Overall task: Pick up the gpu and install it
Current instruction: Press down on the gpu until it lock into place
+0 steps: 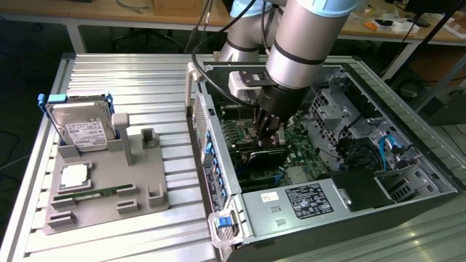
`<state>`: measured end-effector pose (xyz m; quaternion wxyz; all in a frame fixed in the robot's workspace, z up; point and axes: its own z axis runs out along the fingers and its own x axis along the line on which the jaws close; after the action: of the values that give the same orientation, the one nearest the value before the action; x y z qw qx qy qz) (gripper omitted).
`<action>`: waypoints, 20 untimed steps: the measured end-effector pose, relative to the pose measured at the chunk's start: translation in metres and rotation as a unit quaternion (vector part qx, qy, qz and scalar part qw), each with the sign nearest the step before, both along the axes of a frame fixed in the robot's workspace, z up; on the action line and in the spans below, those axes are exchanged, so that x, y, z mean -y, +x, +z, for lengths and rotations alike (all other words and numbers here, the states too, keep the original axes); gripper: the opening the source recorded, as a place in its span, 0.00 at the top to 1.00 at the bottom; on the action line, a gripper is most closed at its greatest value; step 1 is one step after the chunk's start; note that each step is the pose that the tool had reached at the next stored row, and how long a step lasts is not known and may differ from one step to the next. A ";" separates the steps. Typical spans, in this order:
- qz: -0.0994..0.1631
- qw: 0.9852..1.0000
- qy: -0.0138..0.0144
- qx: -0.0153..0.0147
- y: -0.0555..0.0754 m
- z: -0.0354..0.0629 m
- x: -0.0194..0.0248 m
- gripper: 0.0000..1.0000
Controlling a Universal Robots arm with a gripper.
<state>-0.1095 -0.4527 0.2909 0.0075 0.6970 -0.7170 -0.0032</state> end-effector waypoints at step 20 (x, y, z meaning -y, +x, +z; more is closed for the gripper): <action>0.000 1.000 0.001 -0.009 -0.061 0.0089 0.0000 0.89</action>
<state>-0.1703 -0.4528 0.2999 0.0132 0.6969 -0.7170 -0.0103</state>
